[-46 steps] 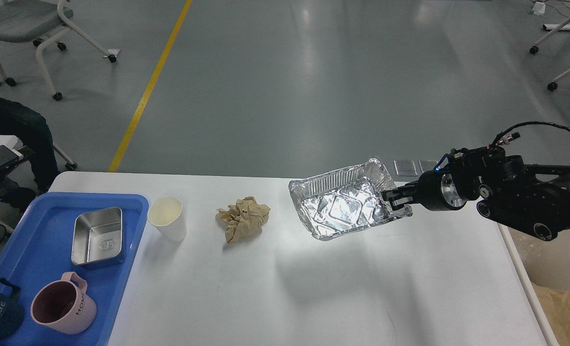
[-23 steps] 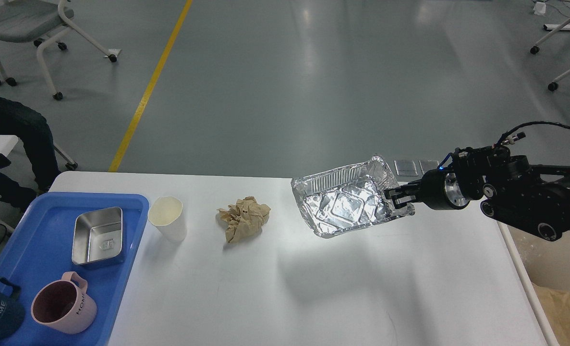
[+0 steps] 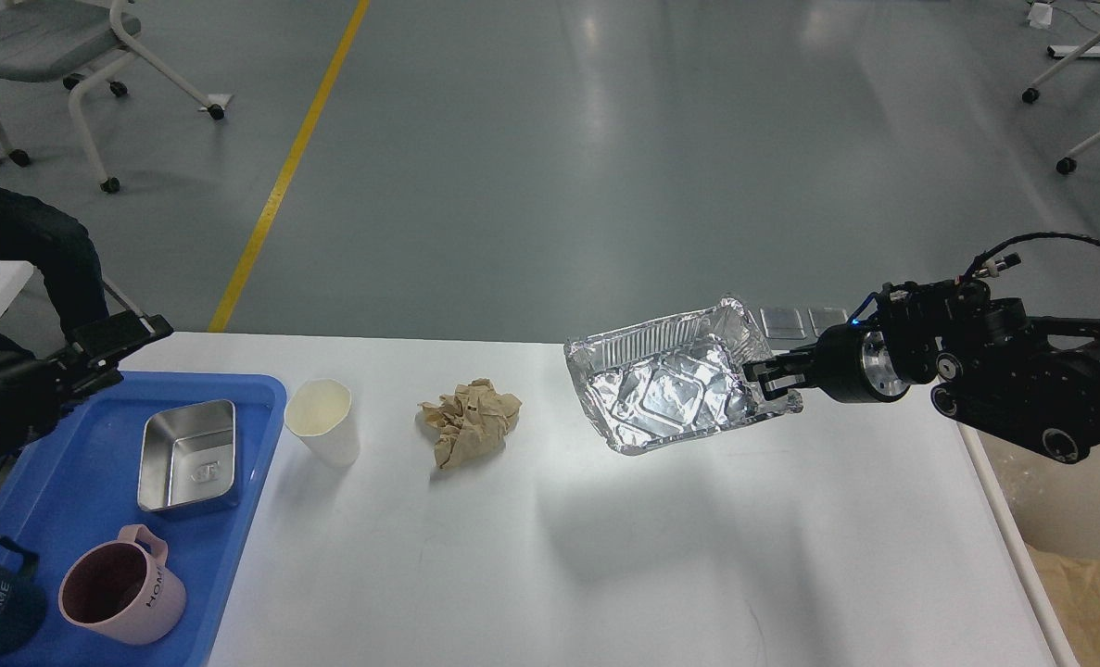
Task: Tidy desktop
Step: 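Hold the foil tray and reach the left gripper to the white paper cup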
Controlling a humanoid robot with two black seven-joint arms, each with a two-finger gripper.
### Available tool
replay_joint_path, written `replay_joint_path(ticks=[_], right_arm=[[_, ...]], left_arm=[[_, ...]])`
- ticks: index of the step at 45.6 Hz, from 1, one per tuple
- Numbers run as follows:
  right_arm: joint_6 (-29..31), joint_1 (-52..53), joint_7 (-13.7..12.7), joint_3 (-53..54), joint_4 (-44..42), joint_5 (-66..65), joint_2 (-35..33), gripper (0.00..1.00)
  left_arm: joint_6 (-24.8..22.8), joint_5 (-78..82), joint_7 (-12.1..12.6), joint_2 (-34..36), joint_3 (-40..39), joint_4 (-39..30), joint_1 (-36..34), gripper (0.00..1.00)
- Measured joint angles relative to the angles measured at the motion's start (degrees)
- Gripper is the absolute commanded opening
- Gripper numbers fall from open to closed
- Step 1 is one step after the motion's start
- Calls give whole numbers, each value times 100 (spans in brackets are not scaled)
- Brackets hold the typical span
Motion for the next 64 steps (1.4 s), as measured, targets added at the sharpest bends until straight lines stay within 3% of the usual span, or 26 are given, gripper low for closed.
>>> replay_joint_path(ticks=[8,20,27,30,33,44,50,64], right_arm=[[-6,0,0,3,17,1,-47,0],[-27,-30,-3,195,108,21,-128,0],[-27,-36,-3,210,102,148,-104,0],[-23,-36,-3,205,92,169,-88,0],[-22,-43,-3,195,86,174,-79,0],[-18,-66,-1,178,77,178,-74,0],[-18,-67,0,189,77,178,-84,0],[-13,-78,0,212,91,190,-135,0]], left_arm=[[-329,91,72,-491,85,329,-46,96],[-316,80,145,-1116,791,918,-418,95],[-260,78,154,-1272,871,1074,-493,90],[-259,81,154,-1376,882,1162,-514,85],[-259,88,165,-1456,894,1254,-526,73],[-259,88,328,-1709,1211,1489,-650,60],[-259,79,344,-1900,1258,1643,-735,39],[-289,32,323,-2141,1299,1876,-793,36]])
